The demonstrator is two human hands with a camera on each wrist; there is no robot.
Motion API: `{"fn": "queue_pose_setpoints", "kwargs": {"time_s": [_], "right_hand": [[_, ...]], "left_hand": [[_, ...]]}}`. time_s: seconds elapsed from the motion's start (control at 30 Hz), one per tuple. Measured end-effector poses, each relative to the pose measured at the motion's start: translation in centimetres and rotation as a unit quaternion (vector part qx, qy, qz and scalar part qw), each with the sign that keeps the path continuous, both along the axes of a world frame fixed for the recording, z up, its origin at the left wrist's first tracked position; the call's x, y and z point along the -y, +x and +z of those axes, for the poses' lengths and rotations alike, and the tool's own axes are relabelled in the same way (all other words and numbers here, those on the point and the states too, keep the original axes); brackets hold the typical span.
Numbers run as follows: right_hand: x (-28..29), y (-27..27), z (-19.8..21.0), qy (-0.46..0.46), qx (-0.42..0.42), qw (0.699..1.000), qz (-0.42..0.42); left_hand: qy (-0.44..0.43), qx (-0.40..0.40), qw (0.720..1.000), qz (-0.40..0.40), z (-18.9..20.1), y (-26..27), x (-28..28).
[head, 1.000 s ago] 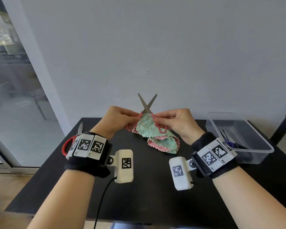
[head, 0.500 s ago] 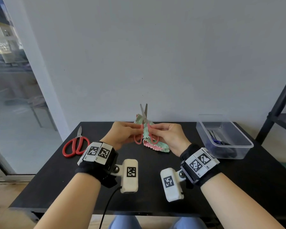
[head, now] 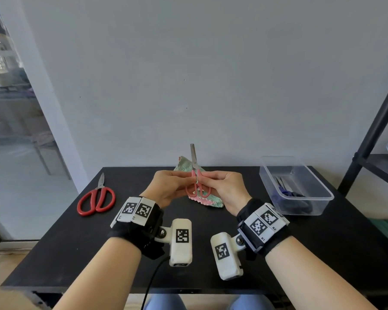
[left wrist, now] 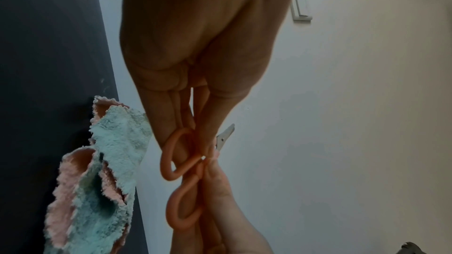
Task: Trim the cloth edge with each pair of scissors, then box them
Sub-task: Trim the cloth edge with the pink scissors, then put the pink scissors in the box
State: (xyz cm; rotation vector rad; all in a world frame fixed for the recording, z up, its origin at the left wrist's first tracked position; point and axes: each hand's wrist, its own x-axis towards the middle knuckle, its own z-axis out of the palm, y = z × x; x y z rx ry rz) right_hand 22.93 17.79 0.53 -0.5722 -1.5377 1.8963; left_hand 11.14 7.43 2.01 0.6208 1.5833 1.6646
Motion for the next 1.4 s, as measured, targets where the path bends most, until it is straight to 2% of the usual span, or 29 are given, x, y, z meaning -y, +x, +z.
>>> {"fn": "queue_pose_setpoints", "kwargs": {"time_s": [0.27, 0.5, 0.6, 0.83, 0.93, 1.03, 1.17, 1.3, 1.4], "right_hand": [[-0.9, 0.0, -0.7, 0.020, 0.026, 0.999, -0.009], [-1.7, 0.6, -0.6, 0.076, 0.088, 0.991, 0.064], [-1.1, 0.7, -0.2, 0.148, 0.132, 0.979, 0.038], [-3.1, 1.1, -0.1, 0.244, 0.228, 0.941, -0.045], [-4.8, 2.5, 0.4, 0.254, 0.246, 0.934, -0.055], [-6.9, 4.7, 1.1, 0.261, 0.264, 0.926, -0.075], [-9.8, 8.3, 2.3, 0.285, 0.294, 0.906, -0.107], [-12.9, 11.5, 2.7, 0.302, 0.360, 0.876, -0.107], [-15.1, 13.0, 2.0, 0.280, 0.382, 0.874, -0.110]], "left_hand": [[-0.014, 0.041, 0.999, -0.010, -0.9, 0.0, -0.9], [-0.018, 0.049, 0.999, -0.011, -1.0, -0.2, -1.0], [-0.020, 0.055, 0.998, -0.002, -1.3, 0.2, -1.5], [-0.035, 0.044, 0.997, -0.056, -0.1, 2.5, -3.0], [-0.081, -0.038, 0.994, -0.069, 0.2, 3.7, -4.3], [-0.130, -0.146, 0.977, -0.090, 0.1, 5.0, -6.6], [-0.155, -0.250, 0.950, -0.103, -0.7, 6.6, -9.9], [-0.149, -0.302, 0.935, -0.114, -2.2, 8.0, -12.7], [-0.154, -0.325, 0.925, -0.124, -3.1, 8.9, -14.1]]}}
